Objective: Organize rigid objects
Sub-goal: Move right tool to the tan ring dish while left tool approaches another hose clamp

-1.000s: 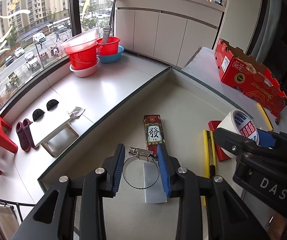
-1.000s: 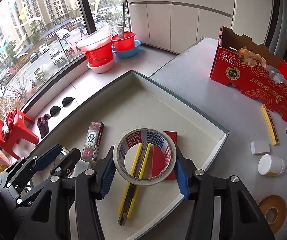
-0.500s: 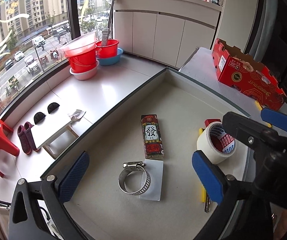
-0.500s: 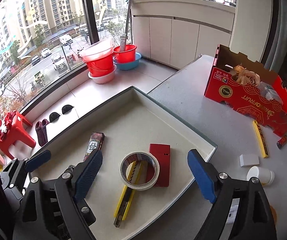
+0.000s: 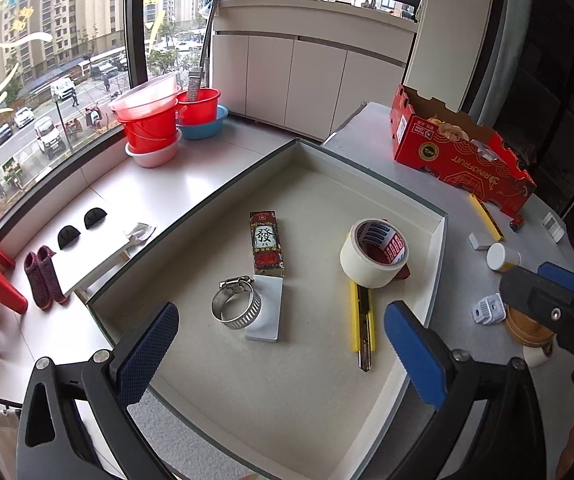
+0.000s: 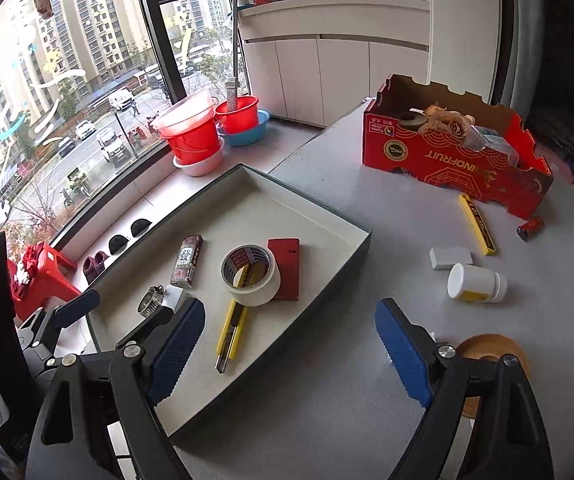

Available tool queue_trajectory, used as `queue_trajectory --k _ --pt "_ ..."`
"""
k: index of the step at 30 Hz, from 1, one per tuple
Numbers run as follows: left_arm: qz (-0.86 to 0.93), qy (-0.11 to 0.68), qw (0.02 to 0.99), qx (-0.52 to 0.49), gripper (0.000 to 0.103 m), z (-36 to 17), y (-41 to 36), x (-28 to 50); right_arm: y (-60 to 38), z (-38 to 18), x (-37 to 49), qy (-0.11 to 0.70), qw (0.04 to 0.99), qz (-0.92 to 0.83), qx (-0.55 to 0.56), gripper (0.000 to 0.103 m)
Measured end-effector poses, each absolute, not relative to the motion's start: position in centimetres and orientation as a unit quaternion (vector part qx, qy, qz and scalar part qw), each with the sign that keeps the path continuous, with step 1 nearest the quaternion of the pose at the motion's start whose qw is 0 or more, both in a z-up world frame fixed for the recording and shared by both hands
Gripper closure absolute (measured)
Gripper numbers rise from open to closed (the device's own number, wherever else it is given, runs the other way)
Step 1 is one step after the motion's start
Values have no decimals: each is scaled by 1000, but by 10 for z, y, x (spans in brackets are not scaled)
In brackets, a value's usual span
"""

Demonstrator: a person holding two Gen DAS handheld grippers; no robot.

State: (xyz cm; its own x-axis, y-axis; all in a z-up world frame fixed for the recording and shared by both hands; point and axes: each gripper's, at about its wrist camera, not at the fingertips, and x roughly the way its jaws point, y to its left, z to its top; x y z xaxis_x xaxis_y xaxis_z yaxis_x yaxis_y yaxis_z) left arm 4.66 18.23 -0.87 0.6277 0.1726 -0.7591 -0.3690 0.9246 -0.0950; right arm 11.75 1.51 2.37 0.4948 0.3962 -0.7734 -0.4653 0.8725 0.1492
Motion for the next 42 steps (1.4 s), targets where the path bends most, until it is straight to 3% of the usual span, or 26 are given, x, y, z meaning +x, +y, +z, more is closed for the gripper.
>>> queue_trajectory --k 7,16,31,36,42 --pt "117 407 899 -112 0 -3 146 29 -61 16 87 447 875 186 9 15" --pt "36 432 899 -60 0 -16 63 30 -170 -32 61 501 858 68 95 15" --pt "-87 455 883 74 0 -51 -78 57 -247 -42 47 494 856 7 152 15" --pt "-68 455 880 120 0 -67 -90 57 -246 -37 57 486 862 20 145 15" --pt "-16 450 889 80 0 -70 -48 68 -220 -30 87 484 864 56 123 15"
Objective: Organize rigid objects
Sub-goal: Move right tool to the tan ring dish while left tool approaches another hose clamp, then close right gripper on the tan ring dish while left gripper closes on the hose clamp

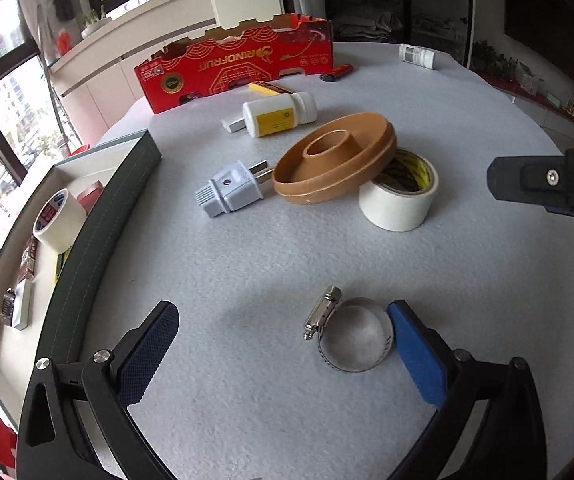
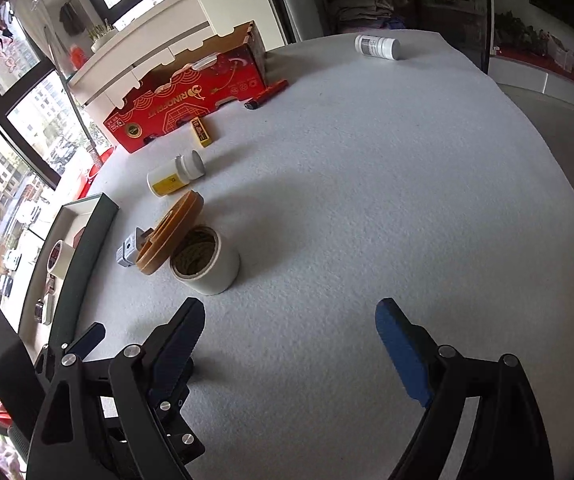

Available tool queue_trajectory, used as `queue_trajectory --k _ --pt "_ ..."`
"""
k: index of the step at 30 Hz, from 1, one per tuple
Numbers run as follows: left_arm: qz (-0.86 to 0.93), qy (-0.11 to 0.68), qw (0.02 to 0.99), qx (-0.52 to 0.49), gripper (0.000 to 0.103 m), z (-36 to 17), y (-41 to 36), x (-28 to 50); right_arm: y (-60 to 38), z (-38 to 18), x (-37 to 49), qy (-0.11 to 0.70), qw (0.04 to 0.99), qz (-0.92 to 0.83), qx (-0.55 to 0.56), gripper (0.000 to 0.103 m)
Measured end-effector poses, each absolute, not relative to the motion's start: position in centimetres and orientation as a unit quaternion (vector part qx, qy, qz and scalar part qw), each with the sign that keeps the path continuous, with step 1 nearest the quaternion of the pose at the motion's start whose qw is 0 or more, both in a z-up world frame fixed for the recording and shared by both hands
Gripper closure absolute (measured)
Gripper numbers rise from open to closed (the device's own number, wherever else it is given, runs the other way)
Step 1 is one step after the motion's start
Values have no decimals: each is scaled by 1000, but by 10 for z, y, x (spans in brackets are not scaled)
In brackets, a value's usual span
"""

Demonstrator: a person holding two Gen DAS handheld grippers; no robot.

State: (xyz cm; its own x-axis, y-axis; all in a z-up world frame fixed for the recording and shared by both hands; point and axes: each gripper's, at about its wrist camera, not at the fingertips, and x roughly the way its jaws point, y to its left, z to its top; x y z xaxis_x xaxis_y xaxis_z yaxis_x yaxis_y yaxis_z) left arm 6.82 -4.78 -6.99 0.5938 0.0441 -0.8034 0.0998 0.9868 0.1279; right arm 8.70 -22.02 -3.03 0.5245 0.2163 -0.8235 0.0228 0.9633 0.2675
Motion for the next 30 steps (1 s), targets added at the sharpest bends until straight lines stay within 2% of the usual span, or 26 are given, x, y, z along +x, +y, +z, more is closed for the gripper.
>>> queue_trajectory --k 6,11,16,29,30 --pt "-11 466 884 37 0 -73 -29 76 -172 -23 132 492 862 105 67 15" --pt "-10 460 887 30 0 -75 -27 72 -128 -23 155 486 864 129 -28 15" --pt "-14 467 884 14 0 -75 -24 74 -133 -35 179 523 839 147 25 15" --pt "-8 461 887 11 0 -77 -30 73 -105 -52 186 554 807 201 -39 15" --pt "-9 461 887 10 0 -77 -30 73 -105 -54 187 557 805 201 -37 22"
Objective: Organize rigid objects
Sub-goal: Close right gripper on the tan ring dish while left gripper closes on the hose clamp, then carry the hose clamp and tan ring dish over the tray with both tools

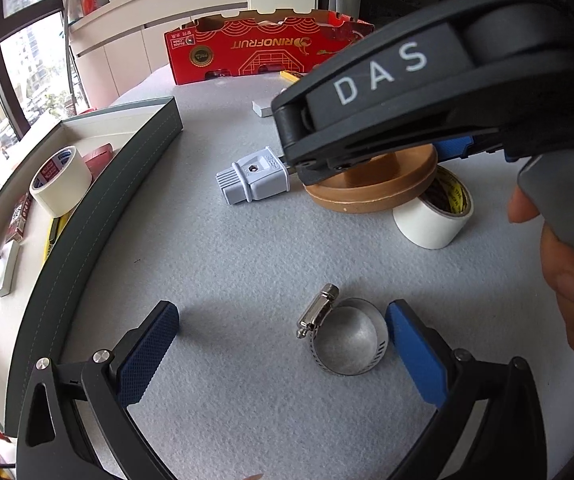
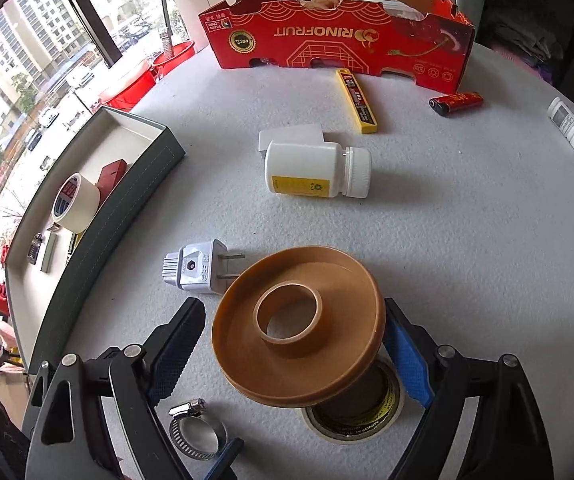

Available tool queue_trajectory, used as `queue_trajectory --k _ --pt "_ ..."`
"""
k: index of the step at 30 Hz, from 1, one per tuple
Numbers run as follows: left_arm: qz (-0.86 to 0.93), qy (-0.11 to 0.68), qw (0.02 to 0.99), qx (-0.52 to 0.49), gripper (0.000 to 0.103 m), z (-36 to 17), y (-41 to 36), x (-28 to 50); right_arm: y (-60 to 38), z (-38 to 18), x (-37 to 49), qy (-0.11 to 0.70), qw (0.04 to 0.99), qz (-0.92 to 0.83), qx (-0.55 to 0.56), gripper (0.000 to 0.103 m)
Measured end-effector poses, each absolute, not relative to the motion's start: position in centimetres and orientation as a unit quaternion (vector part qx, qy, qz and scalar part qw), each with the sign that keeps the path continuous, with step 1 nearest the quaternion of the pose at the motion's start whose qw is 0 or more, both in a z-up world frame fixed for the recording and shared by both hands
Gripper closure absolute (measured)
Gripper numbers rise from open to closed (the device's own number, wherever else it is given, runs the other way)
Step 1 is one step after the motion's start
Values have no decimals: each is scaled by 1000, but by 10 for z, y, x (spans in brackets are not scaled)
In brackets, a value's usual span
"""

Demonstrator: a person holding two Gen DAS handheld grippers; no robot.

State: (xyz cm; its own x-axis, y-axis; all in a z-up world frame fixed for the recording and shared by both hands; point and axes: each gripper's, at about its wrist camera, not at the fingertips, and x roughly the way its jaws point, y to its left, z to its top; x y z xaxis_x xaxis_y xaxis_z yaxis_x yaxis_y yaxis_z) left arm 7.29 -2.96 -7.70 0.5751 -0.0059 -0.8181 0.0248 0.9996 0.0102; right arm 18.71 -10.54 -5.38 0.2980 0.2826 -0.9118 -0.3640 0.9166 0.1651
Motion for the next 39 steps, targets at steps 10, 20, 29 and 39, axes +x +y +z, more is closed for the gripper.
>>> queue_trajectory --k 10,20,29,39 --pt "-12 464 885 12 0 -76 -32 71 -114 -52 190 561 801 206 -34 44" --pt "-38 463 885 24 8 -74 -46 70 -107 -54 190 569 793 214 -43 44" --pt "-72 462 884 11 59 -66 -47 64 -164 -21 174 541 817 193 56 44" --pt "-63 449 891 -4 59 -48 -38 44 -200 -10 127 535 816 185 121 44"
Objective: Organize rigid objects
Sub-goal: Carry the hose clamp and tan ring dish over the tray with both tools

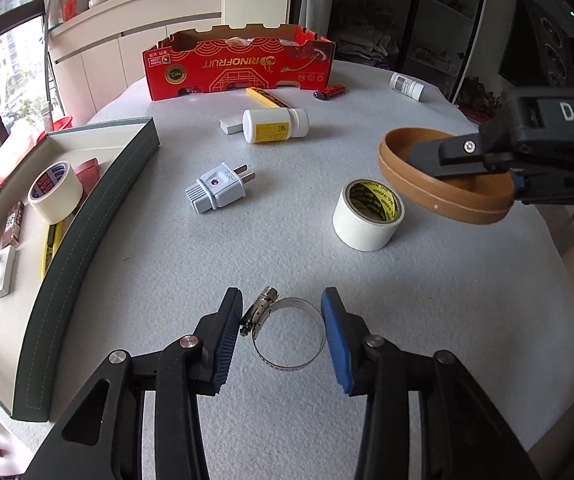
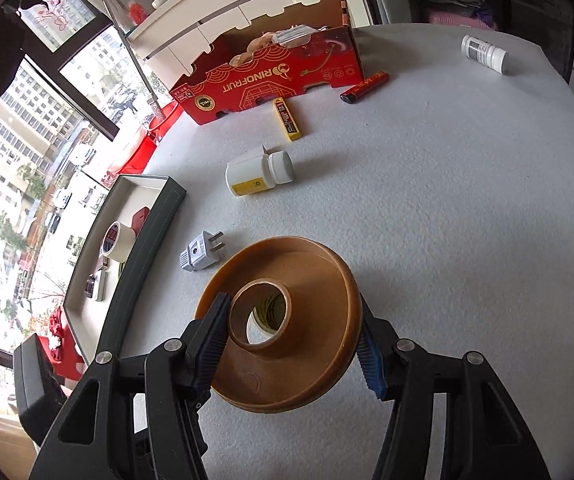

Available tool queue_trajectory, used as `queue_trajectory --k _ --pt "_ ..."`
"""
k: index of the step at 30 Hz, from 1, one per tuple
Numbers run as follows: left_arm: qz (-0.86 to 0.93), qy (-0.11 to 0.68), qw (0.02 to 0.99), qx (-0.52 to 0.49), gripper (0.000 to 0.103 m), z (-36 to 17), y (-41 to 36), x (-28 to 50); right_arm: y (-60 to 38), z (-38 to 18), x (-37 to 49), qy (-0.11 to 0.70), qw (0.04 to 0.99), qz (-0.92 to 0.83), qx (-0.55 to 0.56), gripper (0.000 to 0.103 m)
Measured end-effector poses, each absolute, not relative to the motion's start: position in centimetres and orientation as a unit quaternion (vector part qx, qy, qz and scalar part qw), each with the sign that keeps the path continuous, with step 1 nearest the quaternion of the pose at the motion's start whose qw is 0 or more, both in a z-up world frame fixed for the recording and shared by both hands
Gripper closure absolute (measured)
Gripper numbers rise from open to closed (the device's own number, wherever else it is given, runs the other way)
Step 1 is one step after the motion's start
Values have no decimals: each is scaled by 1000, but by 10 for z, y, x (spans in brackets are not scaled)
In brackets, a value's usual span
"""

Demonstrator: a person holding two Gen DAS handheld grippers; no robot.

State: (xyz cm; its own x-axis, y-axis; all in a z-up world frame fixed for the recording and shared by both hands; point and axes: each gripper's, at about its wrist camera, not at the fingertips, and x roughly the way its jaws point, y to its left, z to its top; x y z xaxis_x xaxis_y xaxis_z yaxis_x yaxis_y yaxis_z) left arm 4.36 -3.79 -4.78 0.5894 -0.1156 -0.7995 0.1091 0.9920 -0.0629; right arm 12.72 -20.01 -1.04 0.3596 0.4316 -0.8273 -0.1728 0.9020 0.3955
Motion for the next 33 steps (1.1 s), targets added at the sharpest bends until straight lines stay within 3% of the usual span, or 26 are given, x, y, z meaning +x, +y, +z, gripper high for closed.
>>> queue_trajectory --k 15,33 --pt "-2 391 920 -22 59 -2 7 10 -164 11 89 522 821 206 103 44" --pt "159 361 915 -84 59 17 138 0 -8 44 89 473 831 293 -14 44"
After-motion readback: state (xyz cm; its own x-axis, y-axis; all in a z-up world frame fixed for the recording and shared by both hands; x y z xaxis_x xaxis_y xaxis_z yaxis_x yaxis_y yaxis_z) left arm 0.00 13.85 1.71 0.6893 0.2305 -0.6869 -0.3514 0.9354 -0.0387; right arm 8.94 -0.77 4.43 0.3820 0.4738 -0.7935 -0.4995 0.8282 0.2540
